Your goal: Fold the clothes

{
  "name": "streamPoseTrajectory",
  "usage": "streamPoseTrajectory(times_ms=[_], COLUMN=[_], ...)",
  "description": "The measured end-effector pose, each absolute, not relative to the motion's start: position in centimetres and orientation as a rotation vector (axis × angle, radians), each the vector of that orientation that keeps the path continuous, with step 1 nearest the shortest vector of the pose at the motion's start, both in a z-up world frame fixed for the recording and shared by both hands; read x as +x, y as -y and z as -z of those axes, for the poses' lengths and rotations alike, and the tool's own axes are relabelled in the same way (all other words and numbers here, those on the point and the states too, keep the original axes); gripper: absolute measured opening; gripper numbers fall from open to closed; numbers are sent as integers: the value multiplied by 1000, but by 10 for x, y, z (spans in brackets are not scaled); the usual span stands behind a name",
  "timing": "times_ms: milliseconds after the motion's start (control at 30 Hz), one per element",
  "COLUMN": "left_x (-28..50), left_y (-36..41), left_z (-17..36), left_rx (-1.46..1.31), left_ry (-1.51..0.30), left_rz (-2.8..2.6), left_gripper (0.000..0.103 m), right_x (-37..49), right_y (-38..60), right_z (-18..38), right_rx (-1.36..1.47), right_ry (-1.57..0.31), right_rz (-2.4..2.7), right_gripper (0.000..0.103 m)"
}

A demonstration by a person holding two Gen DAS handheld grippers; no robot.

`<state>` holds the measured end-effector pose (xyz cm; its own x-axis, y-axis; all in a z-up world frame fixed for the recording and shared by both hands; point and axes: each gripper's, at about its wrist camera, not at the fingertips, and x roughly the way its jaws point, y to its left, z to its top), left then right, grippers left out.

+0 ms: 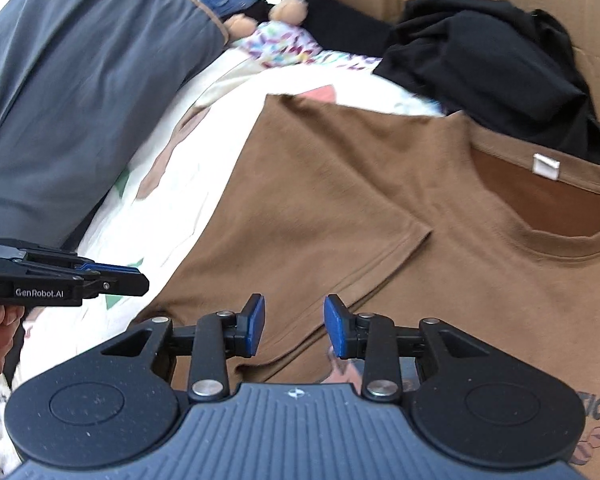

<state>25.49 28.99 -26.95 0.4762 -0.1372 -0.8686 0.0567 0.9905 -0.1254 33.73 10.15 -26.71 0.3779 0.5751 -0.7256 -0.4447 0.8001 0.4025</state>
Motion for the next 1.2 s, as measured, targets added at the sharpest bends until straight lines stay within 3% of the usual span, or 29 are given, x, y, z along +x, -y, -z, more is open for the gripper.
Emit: streamPoseTrajectory(times_ms=[567, 667, 700, 733, 767, 1200], left_x=[246, 245, 245, 245, 244, 246], left_y=[-272, -269, -269, -269, -271, -341], left_z=[299, 300, 300, 301, 301, 314], left_rx=[174, 178, 182, 186, 190, -335], left_ry=[-1050, -1038, -1033, -1027, -1017, -1019], left_rz=[113, 124, 123, 120, 114, 4], left_gripper=[25, 24, 20, 9, 8, 6], right_x=[330, 330, 329, 329, 329, 314], right_y=[-126, -128, -129, -131, -132, -150], right_z=[284, 286, 287, 288, 289, 295], right_rx=[151, 147, 143, 137, 132, 36], right_ry=[-1028, -1038, -1043, -1048, -1054, -1110], right_rz=[-681, -687, -688, -690, -691, -697], right_gripper=[37, 37, 37, 37, 37, 37])
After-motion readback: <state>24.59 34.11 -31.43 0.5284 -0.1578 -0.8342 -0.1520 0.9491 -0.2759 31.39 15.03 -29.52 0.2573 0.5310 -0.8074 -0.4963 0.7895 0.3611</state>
